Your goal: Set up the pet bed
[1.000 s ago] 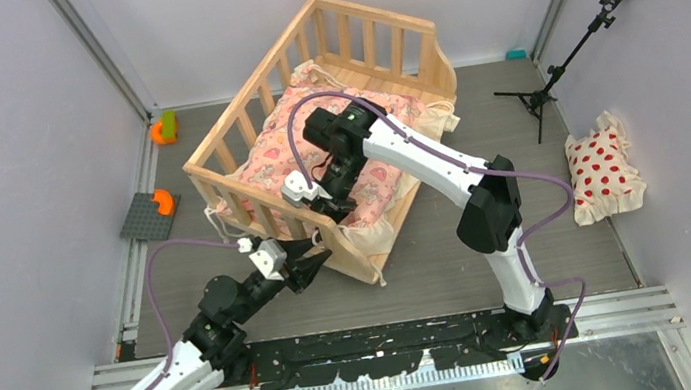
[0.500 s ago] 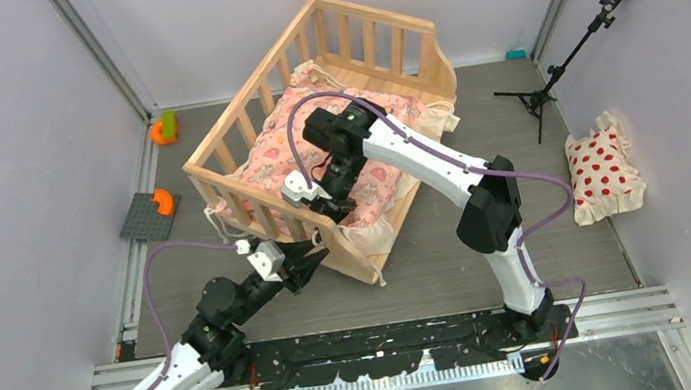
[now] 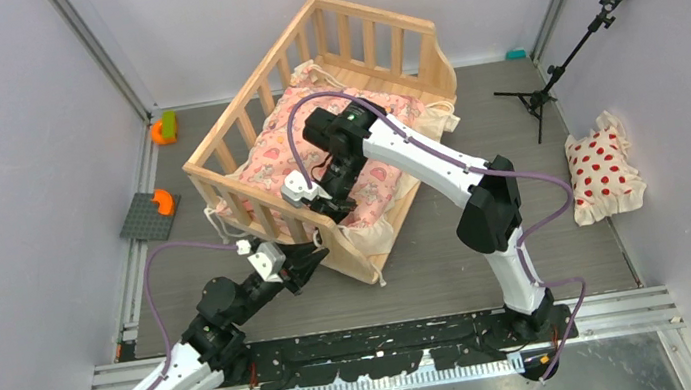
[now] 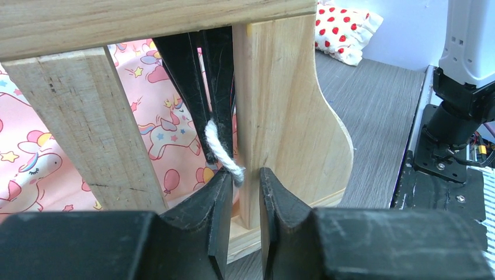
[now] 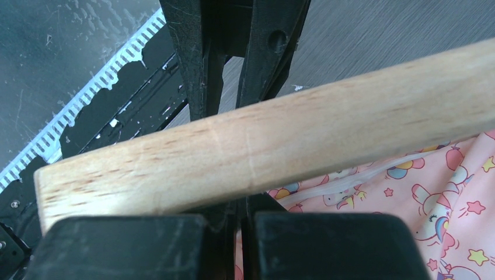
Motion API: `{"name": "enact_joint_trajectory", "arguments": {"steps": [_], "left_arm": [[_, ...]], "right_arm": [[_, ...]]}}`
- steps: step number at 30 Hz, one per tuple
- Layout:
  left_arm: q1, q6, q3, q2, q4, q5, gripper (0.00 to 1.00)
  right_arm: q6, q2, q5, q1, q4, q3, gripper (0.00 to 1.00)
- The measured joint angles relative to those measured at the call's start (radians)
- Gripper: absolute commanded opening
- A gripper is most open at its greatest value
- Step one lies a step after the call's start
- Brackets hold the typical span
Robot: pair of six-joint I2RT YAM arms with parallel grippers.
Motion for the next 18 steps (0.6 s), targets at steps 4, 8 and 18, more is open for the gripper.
{"name": "enact_joint_trajectory", "arguments": {"steps": [4, 8, 18], "left_arm": [[0.000, -0.002, 0.000, 0.002, 0.001, -0.001, 0.00], [0.000, 0.002, 0.007, 0.004, -0.009, 0.001, 0.02], [-0.001, 0.061, 0.051, 0.007, -0.089, 0.000, 0.36]], "right_arm": [[0.000, 0.000, 0.000, 0.000, 0.000, 0.000, 0.01], [0.003, 0.000, 0.000, 0.000, 0.000, 0.000, 0.01], [0.007, 0.000, 0.003, 0.000, 0.000, 0.000, 0.01]]}}
